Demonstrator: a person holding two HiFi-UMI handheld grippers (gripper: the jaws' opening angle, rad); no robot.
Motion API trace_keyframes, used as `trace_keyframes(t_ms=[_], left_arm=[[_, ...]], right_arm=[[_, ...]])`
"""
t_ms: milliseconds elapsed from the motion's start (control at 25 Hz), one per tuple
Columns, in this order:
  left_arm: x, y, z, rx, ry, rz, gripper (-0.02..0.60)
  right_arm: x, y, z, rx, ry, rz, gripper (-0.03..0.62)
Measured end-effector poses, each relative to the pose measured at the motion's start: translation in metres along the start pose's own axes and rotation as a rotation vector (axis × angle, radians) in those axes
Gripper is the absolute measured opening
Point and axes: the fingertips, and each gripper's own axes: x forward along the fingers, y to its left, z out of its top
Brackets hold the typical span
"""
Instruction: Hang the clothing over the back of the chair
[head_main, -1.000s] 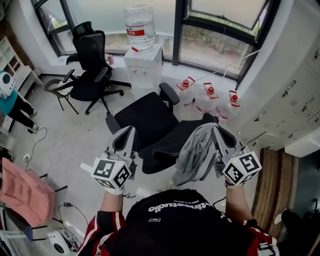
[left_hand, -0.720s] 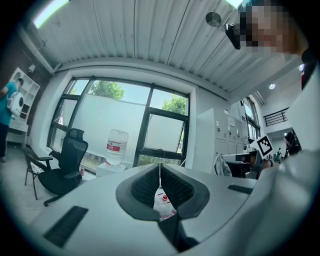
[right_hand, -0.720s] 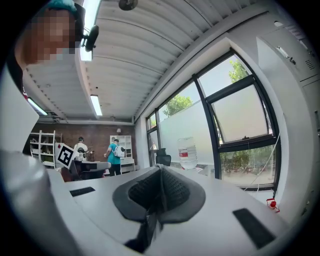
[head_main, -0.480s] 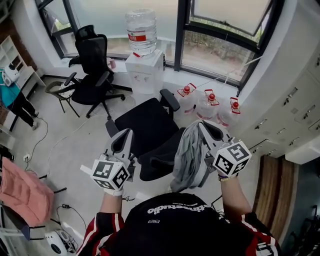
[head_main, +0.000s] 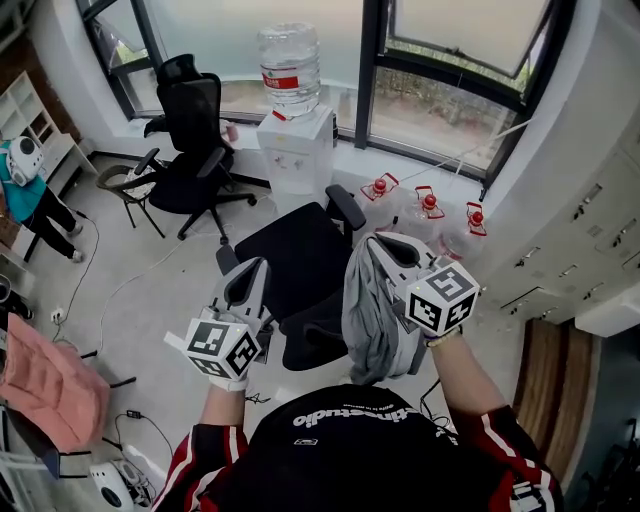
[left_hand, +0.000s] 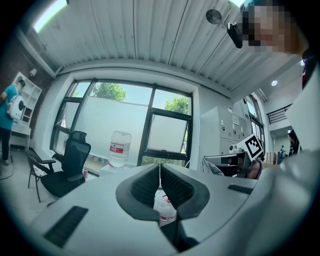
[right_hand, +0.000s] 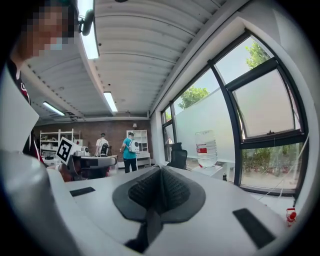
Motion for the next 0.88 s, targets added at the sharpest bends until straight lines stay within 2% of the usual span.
trace_keyframes(t_ms=[400,880], left_arm=[[0.015,0.027,0.007,0.001,-0.005,0.003,0.028],[0.016,0.075,0.023,-0.02,-0.028,0.055,0.028]], right_arm=[[0.056,-0.003,0.013,0.031,-0.014,0.059,0.021],[0.157,-0.015,0.034,-0.026,-0.02,0.075,0.021]])
